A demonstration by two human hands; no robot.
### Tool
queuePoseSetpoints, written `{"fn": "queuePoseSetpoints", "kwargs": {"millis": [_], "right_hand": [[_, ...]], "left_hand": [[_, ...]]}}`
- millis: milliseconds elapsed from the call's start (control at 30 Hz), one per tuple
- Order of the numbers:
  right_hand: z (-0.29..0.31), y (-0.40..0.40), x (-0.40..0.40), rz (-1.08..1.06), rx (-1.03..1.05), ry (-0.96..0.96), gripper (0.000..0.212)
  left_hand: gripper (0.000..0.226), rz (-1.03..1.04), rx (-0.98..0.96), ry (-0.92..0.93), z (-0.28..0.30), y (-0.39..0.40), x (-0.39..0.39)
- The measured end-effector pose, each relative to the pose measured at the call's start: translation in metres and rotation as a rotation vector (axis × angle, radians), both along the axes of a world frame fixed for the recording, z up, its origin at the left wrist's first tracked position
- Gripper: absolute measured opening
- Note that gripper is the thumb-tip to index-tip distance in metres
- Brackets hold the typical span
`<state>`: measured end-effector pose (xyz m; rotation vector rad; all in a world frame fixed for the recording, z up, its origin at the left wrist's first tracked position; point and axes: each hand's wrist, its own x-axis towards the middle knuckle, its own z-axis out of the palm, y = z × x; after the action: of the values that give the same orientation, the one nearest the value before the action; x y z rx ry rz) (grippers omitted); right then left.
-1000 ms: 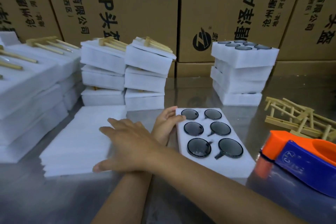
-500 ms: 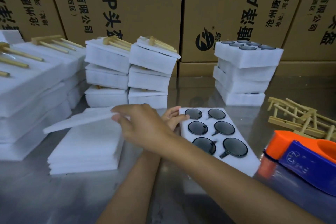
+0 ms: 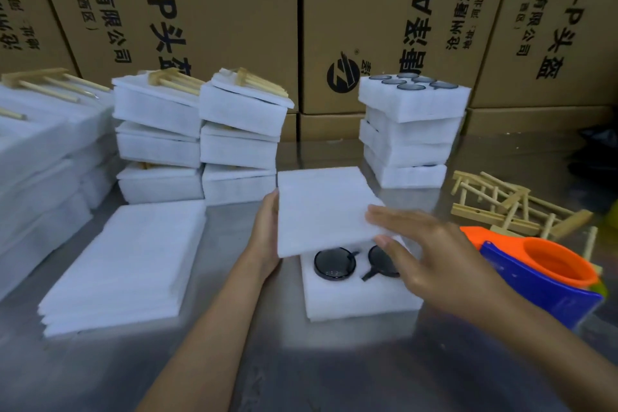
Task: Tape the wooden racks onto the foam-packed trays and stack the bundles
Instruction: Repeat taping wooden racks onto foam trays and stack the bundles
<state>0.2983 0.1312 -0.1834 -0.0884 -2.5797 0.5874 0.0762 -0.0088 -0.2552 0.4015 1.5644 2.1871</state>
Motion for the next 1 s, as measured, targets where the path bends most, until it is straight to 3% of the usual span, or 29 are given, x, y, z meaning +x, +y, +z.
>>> {"fn": "queuePoseSetpoints", "kwargs": {"millis": [67, 200, 367, 567, 667, 767, 833, 1000], "right_hand": [[-0.012, 0.009, 0.011, -0.032, 0.01, -0.06, 0.042], [-0.027, 0.017, 0.024, -0.05, -0.001, -0.107, 0.041], [-0.032, 0.016, 0.028, -0.068, 0.002, -0.142, 0.042], [-0.017, 0.021, 0.029, -0.053, 0.022, -0.153, 0.043], [-0.001, 0.044, 0.018, -0.078, -0.014, -0.077, 0.046], [0.012, 0.093, -0.006, -0.245, -0.062, -0.013, 0.033], [0.018, 0.135, -0.023, -0.402, -0.049, -0.107, 0.026], [0.008, 0.198, -0.05, -0.591, 0.073, -0.642, 0.031]], "left_hand": [[0.042, -0.003, 0.008, -0.025, 0.005, 0.002, 0.004], [0.026, -0.057, -0.076, 0.097, -0.002, 0.005, 0.005], [0.04, -0.017, -0.147, 0.156, 0.0, 0.004, 0.012], [0.042, -0.019, -0.147, 0.171, -0.001, 0.004, 0.013], [0.043, -0.006, -0.151, 0.164, -0.004, 0.005, 0.01], [0.047, -0.011, -0.135, 0.152, -0.005, 0.006, 0.008], [0.053, -0.002, -0.123, 0.135, -0.005, 0.006, 0.007], [0.039, -0.012, -0.102, 0.126, -0.004, 0.007, 0.004]]}}
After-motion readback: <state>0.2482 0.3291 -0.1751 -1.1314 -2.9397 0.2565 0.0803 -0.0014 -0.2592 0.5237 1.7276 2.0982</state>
